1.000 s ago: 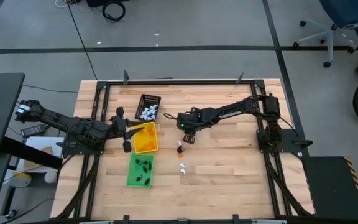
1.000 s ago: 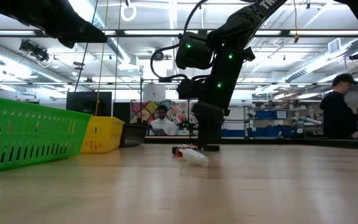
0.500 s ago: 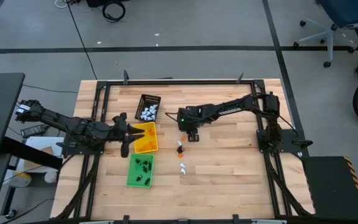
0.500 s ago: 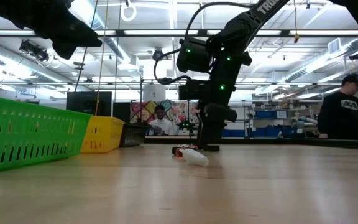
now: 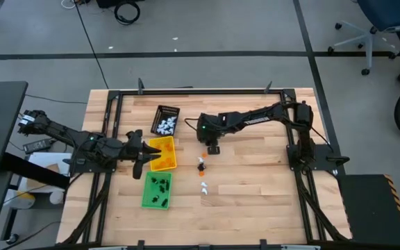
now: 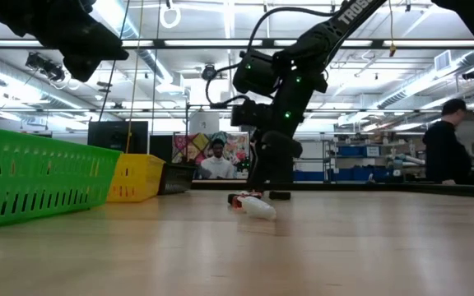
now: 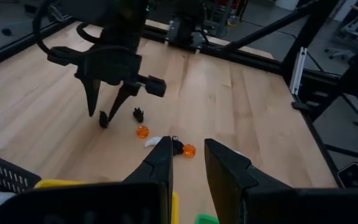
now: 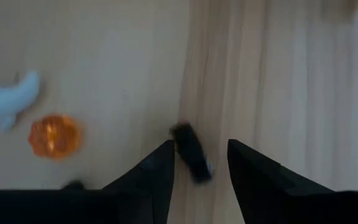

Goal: Sort Halloween decoration
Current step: Put the black skeleton toy into the green basket

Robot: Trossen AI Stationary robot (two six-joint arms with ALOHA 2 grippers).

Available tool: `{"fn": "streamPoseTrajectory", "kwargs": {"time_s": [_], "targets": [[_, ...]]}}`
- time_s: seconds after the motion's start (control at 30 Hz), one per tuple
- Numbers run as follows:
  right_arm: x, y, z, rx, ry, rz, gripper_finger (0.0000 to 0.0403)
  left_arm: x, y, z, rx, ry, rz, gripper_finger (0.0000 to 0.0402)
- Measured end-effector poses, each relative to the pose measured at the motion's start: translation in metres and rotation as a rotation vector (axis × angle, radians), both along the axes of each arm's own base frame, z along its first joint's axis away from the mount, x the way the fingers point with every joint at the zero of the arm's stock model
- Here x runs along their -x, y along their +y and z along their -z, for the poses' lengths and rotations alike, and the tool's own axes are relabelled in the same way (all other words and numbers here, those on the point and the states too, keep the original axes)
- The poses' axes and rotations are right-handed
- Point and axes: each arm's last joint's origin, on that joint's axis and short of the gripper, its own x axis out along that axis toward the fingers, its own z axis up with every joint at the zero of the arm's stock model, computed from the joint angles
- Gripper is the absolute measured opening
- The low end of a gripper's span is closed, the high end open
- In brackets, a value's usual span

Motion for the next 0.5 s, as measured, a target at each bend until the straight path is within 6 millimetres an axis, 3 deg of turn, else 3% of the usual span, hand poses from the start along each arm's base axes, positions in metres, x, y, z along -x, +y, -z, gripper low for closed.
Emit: {"fn": "streamPoseTrajectory", "kwargs": {"time_s": [0.5], "targets": [[-0.0027, -0.0036, -0.0016, 0.004, -0.038, 0.041, 0.0153, -0.0014, 0.0002, -0.0046, -0.173, -0.038, 0.038, 0.0069]]}}
